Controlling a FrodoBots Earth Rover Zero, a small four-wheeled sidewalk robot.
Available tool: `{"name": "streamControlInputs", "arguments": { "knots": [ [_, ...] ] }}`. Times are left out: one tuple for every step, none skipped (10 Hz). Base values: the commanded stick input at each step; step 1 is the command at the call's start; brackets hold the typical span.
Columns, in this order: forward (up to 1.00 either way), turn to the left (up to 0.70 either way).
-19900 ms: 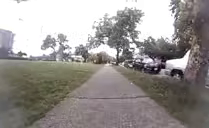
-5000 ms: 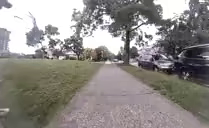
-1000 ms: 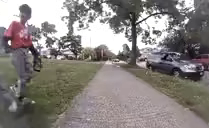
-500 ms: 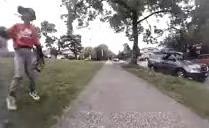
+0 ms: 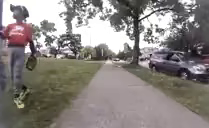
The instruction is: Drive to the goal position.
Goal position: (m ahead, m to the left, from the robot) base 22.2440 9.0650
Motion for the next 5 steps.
{"name": "streamControlInputs", "arguments": {
  "knots": [
    [0.7, 0.0],
    [0.7, 0.0],
    [0.7, 0.0],
    [0.7, 0.0],
    [0.7, 0.0]
  ]
}}
